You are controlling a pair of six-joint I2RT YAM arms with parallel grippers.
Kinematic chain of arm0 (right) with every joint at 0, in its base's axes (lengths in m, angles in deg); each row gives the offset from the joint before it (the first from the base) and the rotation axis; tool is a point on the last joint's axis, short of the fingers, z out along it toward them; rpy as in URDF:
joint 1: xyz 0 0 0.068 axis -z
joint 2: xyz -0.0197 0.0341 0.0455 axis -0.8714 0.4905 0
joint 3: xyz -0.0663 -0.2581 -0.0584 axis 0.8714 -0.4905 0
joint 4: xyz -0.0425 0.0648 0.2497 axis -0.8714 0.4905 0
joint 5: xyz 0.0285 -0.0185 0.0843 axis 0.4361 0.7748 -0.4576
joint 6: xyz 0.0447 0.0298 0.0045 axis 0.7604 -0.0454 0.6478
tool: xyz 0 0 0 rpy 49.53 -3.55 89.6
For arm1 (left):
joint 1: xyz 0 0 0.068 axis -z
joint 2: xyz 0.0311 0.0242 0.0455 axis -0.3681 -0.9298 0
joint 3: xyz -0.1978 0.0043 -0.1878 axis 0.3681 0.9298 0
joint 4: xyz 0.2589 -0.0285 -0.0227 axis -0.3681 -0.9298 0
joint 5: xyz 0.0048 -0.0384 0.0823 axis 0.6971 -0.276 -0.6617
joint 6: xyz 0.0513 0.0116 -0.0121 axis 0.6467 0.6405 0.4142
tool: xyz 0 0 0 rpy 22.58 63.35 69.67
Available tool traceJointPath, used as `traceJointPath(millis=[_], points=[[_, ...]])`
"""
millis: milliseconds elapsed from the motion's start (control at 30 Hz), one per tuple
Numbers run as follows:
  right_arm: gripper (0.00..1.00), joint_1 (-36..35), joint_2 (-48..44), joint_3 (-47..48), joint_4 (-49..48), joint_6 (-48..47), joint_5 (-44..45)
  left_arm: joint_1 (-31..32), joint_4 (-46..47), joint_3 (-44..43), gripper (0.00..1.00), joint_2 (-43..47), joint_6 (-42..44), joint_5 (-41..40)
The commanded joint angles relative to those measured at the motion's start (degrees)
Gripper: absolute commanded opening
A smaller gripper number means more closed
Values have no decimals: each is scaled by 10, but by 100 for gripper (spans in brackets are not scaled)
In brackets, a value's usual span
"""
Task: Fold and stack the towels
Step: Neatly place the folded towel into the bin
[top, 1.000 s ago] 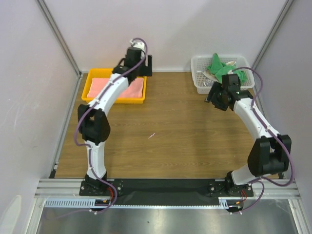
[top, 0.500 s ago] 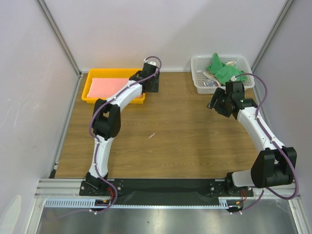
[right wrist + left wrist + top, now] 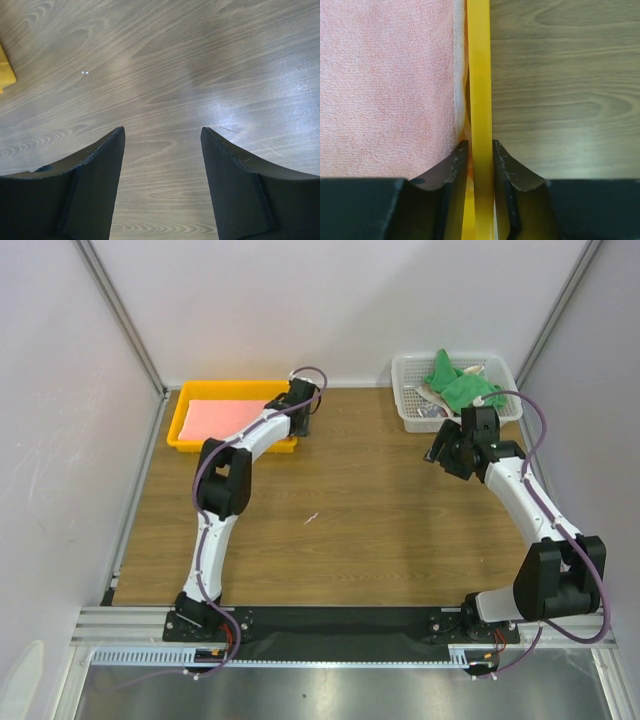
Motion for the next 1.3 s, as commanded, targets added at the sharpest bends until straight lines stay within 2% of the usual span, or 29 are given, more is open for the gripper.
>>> traceJointPath(millis=[0,100,200,500,567,600,700,733,833,967,1267], points=[[67,3,10,24,-11,12,-3,-25,25,-14,29,1,19,-1],[67,3,19,35,-8,18,0,-47,36,-12,27,-1,22,10],[66,2,28,44,-7,23,5,-76,47,-21,26,-7,4,57],[66,2,42,66,-5,33,9,-98,14,-82,26,-41,-10,100],[67,2,47,69,-5,34,9,-99,17,-84,29,-38,-8,103],[68,3,48,72,-7,34,9,-98,18,-85,31,-35,-5,101],[71,2,51,78,-15,29,4,-98,31,-69,46,-17,4,113],[75,2,50,81,-16,27,4,-98,38,-53,59,3,5,119],[83,2,55,92,-23,20,-1,-95,66,-32,76,39,14,140],[90,3,71,108,-37,2,-16,-86,73,-38,82,72,35,143],[92,4,106,181,-34,-35,-10,-76,43,9,91,199,14,172]])
